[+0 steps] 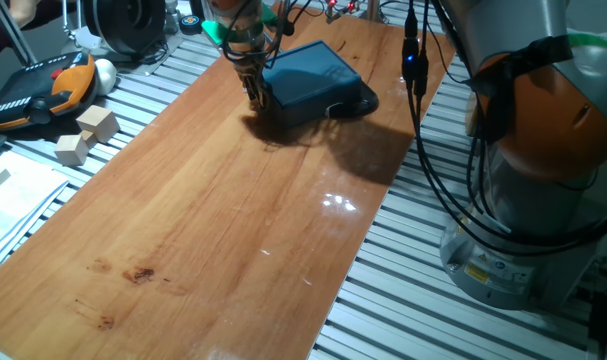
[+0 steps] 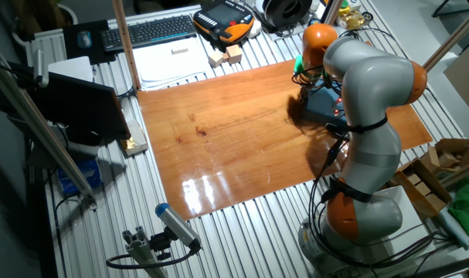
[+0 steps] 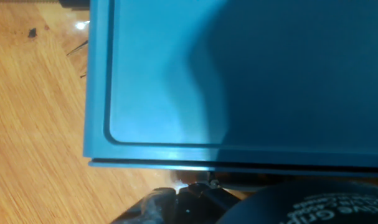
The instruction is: Grasp the handle and close the drawer
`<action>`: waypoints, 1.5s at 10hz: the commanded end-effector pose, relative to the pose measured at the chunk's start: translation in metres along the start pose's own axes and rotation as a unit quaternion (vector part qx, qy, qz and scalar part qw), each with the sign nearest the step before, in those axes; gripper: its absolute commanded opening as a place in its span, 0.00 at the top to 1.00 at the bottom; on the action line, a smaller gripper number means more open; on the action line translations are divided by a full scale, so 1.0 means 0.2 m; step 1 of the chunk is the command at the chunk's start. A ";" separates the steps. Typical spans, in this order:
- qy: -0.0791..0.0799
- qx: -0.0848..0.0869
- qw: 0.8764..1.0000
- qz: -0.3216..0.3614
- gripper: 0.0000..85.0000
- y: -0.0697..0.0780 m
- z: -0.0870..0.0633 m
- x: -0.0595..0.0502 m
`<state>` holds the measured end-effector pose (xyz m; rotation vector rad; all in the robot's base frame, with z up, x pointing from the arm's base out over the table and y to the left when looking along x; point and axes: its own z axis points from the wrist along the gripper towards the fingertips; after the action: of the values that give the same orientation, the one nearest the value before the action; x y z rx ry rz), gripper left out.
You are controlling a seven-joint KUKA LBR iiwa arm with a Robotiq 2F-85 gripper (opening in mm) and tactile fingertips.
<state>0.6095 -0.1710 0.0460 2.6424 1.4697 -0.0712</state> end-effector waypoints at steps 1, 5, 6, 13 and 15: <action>-0.001 0.001 1.000 0.000 0.47 0.00 0.00 0.00; -0.001 0.004 1.000 0.002 0.47 0.00 0.00 -0.02; -0.001 0.004 1.000 0.002 0.47 0.00 0.00 -0.02; 0.000 0.004 1.000 -0.008 0.46 -0.01 0.01 -0.04; 0.000 0.004 1.000 -0.008 0.30 -0.01 0.01 -0.04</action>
<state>0.6037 -0.1774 0.0434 2.6382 1.4938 -0.0812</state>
